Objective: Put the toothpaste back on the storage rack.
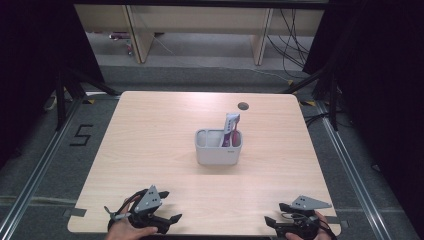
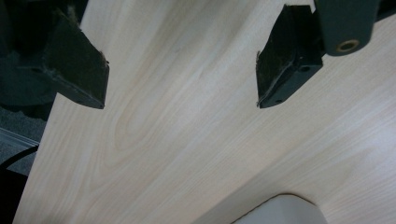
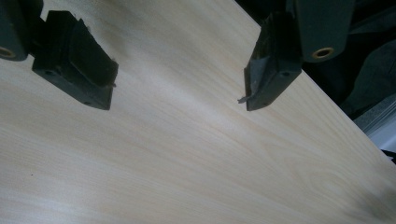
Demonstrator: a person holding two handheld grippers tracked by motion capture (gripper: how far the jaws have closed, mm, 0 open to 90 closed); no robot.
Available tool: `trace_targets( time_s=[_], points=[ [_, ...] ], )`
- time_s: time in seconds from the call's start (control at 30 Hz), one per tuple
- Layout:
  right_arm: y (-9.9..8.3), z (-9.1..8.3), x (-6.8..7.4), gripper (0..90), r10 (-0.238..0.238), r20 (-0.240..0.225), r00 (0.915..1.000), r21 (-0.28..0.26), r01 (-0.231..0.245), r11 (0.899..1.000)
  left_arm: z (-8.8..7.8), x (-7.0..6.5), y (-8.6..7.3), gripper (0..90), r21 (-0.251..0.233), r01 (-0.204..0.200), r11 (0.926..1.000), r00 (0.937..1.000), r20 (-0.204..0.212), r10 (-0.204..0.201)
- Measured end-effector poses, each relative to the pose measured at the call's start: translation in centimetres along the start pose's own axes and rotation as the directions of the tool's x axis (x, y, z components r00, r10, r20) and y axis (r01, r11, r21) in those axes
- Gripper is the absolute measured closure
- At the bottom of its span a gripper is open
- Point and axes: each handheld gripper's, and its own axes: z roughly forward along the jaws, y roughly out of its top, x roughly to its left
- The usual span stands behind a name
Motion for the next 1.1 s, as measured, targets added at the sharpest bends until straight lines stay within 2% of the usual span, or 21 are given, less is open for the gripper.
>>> trace_targets(
  time_s=[0.03, 0.07, 0.1, 0.17, 0.2, 0.23, 0.27, 0.33, 0.37, 0.53, 0.57, 0.6, 0.67, 0.73, 0.77, 0.87, 0.93, 1.1],
  points=[
    [0.0, 0.0, 0.0, 25.4, -0.001, 0.000, 1.0000, 0.000, 0.001, 1.000, -0.2, 0.0, -0.1, 17.2, 0.025, -0.018, 0.9995, 0.9998, -0.002, 0.018],
    [0.0, 0.0, 0.0, 25.3, 0.000, 0.000, 1.0000, 0.000, 0.000, 1.000, -0.2, -0.2, -0.2, 17.3, 0.023, -0.004, 0.9997, 1.0000, -0.008, 0.004],
    [0.0, 0.0, 0.0, 25.3, -0.002, 0.000, 1.0000, -0.001, 0.002, 1.000, -0.4, -0.1, -0.3, 17.3, 0.057, -0.038, 0.9976, 0.9992, -0.014, 0.039],
    [0.0, -0.1, 0.0, 25.3, -0.006, 0.013, 0.9999, 0.000, 0.006, 1.000, -0.4, -0.5, -0.6, 17.3, 0.042, -0.021, 0.9989, 0.9996, -0.018, 0.022],
    [0.0, 0.0, 0.0, 25.3, -0.003, -0.004, 1.0000, -0.011, 0.003, 1.000, -0.6, -0.4, -0.6, 17.3, 0.065, -0.046, 0.9968, 0.9985, -0.025, 0.048],
    [0.0, 0.1, 0.0, 25.3, -0.001, -0.011, 0.9999, -0.007, 0.001, 1.000, -0.6, -0.5, -0.7, 17.3, 0.073, -0.052, 0.9960, 0.9982, -0.026, 0.054],
    [0.0, 0.0, 0.1, 25.3, 0.001, 0.003, 1.0000, -0.006, -0.001, 1.000, -0.5, -0.7, -0.8, 17.4, 0.057, -0.039, 0.9976, 0.9989, -0.025, 0.040],
    [0.0, 0.0, 0.1, 25.3, -0.001, -0.002, 1.0000, -0.008, 0.000, 1.000, -0.6, -0.9, -0.8, 17.5, 0.072, -0.049, 0.9962, 0.9980, -0.037, 0.052],
    [0.0, 0.0, 0.3, 25.2, 0.026, -0.010, 0.9996, -0.003, -0.026, 1.000, -0.6, -1.0, -0.8, 17.6, 0.072, -0.047, 0.9962, 0.9982, -0.032, 0.050],
    [0.0, 0.0, 0.4, 25.2, 0.020, -0.009, 0.9998, -0.007, -0.021, 1.000, -0.8, -1.1, -1.1, 17.7, 0.085, -0.036, 0.9957, 0.9987, -0.034, 0.039],
    [0.0, 0.0, 0.4, 25.3, 0.020, -0.009, 0.9998, -0.007, -0.020, 1.000, -0.7, -1.0, -1.2, 17.8, 0.096, -0.053, 0.9940, 0.9976, -0.040, 0.057],
    [0.0, 0.0, 0.3, 25.2, 0.010, -0.004, 0.9999, -0.009, -0.010, 1.000, -0.7, -1.1, -1.2, 17.7, 0.092, -0.040, 0.9950, 0.9986, -0.031, 0.043],
    [0.1, 0.0, 0.2, 25.2, -0.010, 0.004, 0.9999, -0.008, 0.010, 1.000, -0.5, -1.4, -1.3, 17.7, 0.094, -0.038, 0.9949, 0.9988, -0.028, 0.041],
    [0.1, 0.0, 0.2, 25.2, -0.013, 0.004, 0.9999, -0.006, 0.013, 1.000, -0.3, -1.5, -1.3, 17.7, 0.109, -0.055, 0.9925, 0.9980, -0.024, 0.058],
    [0.1, 0.0, 0.2, 25.2, -0.012, 0.002, 0.9999, -0.005, 0.012, 1.000, -0.1, -1.7, -1.3, 17.7, 0.103, -0.048, 0.9936, 0.9987, -0.013, 0.049],
    [0.1, -0.1, 0.1, 25.2, -0.016, -0.012, 0.9998, 0.006, 0.016, 1.000, -0.1, -1.8, -1.3, 17.7, 0.106, -0.064, 0.9923, 0.9977, -0.014, 0.066],
    [0.1, -0.1, 0.1, 25.1, -0.017, 0.006, 0.9998, 0.006, 0.017, 1.000, -0.1, -1.7, -1.3, 17.7, 0.103, -0.056, 0.9931, 0.9982, -0.015, 0.057],
    [0.1, -0.1, 0.1, 25.1, -0.016, -0.002, 0.9999, 0.007, 0.016, 1.000, -0.1, -1.7, -1.3, 17.6, 0.098, -0.047, 0.9940, 0.9986, -0.020, 0.049]
  ],
)
